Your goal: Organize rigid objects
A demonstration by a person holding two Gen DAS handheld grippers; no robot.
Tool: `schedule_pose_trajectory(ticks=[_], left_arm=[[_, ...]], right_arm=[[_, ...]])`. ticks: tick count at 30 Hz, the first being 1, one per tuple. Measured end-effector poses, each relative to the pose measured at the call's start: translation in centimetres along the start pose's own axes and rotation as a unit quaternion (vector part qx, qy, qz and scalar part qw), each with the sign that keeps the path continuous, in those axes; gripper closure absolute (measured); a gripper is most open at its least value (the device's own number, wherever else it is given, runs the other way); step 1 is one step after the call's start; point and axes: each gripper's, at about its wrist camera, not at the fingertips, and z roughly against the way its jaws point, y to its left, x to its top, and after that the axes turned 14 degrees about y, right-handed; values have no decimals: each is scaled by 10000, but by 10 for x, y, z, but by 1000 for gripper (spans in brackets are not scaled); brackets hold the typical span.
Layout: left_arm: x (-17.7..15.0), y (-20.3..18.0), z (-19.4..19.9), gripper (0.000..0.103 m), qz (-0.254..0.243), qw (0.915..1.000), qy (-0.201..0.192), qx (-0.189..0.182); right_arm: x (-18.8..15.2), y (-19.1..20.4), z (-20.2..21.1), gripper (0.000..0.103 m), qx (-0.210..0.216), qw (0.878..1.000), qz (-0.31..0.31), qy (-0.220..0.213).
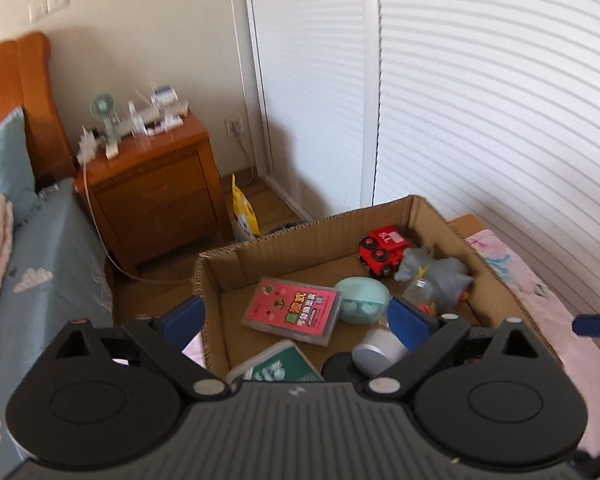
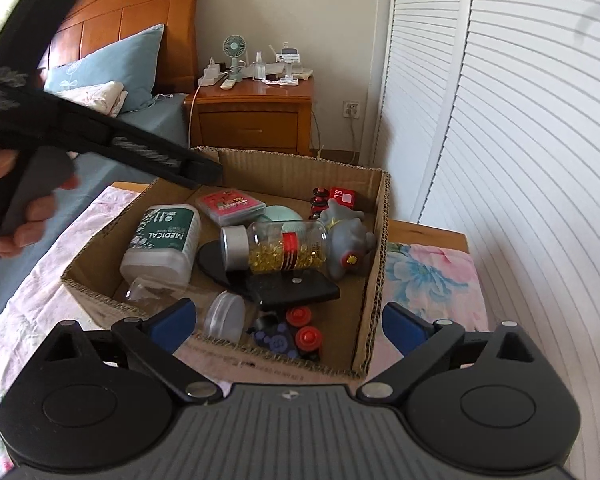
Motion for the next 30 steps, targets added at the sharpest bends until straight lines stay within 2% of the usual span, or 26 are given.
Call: schedule_pose_trajectory(ticks=[4,8,13,15,18,21,30], left_arm=[[-34,-8,39,2,-49,9998,-156,98],[-75,-17,72,2,228,9993,-115,257],[-121,-26,90,2,808,9958,299,315],[-135,-28,94,3,906,9945,410,316],[-151,-33,103,2,923,9938,395,472],[-161,-35,110,2,952,9936,407,454],[-172,-37,123,2,1084,9923,368,466]], right_arm=[[-13,8,19,0,-201,9994,-229,179],[-32,17,32,0,-710,9947,-579,472],[-60,33,44,0,-1114,9864,-894,811],[-70,38,51,0,-1122,9856,-974,812],[-82,39,67,0,-968,9856,-1206,681],[-89,41,76,0,-943,9852,-1274,649],[-93,56,93,0,-869,9878,-1195,488]])
